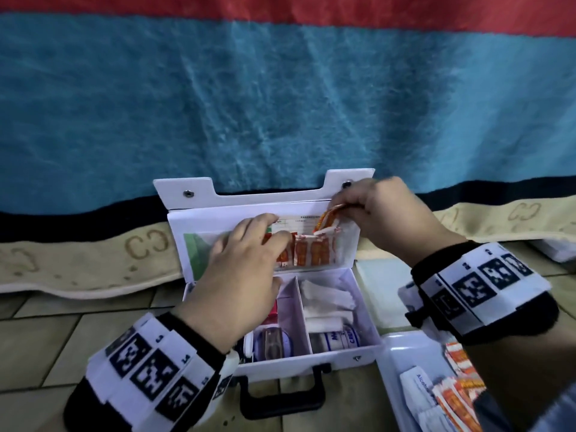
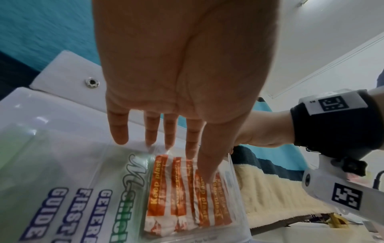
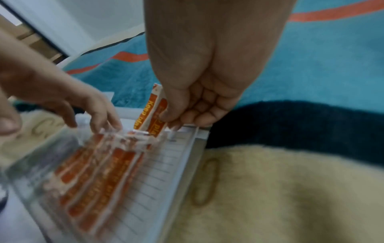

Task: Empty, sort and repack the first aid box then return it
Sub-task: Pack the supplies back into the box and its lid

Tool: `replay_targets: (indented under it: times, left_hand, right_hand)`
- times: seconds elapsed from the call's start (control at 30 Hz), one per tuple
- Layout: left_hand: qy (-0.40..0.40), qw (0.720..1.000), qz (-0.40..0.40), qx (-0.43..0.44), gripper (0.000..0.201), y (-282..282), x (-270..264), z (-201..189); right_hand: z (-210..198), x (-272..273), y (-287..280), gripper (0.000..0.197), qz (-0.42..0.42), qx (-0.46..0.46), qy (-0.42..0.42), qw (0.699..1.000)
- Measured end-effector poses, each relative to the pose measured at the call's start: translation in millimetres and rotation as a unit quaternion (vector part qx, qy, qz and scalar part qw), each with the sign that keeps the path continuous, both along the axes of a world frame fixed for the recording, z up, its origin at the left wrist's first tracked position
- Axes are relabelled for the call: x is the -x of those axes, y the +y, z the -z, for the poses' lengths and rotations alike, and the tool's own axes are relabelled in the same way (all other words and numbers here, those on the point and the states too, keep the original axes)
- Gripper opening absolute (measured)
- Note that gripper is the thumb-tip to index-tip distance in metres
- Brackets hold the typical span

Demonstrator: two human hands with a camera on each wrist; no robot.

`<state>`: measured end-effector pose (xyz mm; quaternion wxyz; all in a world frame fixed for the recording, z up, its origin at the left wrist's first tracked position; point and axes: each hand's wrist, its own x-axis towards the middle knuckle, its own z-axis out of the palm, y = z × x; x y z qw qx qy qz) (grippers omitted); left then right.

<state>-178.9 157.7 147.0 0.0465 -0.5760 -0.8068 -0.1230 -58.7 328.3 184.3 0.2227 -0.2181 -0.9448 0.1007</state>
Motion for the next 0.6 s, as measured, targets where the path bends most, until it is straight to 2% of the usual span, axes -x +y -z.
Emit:
replay_targets:
  times: [0.1, 0.2, 0.3, 0.47, 0.6]
  left_hand:
    - [-0.004, 1.000, -0.003, 0.000, 0.055, -0.4, -0.8, 1.4]
    - [-0.005, 1.000, -0.004, -0.001, 0.056, -0.4, -1.3, 1.2]
    - [-0.011, 1.000, -0.005, 0.000, 0.056, -0.4, -1.3, 0.7]
    - [-0.013, 1.000, -0.010, 0.005, 0.057, -0.1, -2.1, -0.2]
    - [-0.014, 1.000, -0.013, 0.004, 0.058, 0.9, -2.2, 0.1]
  right_hand:
    - [1.7, 0.3, 4.4, 0.033, -0.049, -0.068, -0.048, 0.995]
    - [3.2, -0.4, 4.7, 0.031, -0.059, -0.065, -0.076, 0.993]
    - [2.9, 0.3, 2.4, 0.032, -0.038, -0.082, -0.107, 0.990]
    - [-6.9, 1.9, -6.6, 0.017, 0.024, -0.119, -0.136, 0.983]
    - [-4.2, 4.8, -16.8, 0.033, 0.015, -0.172, -0.227, 0.959]
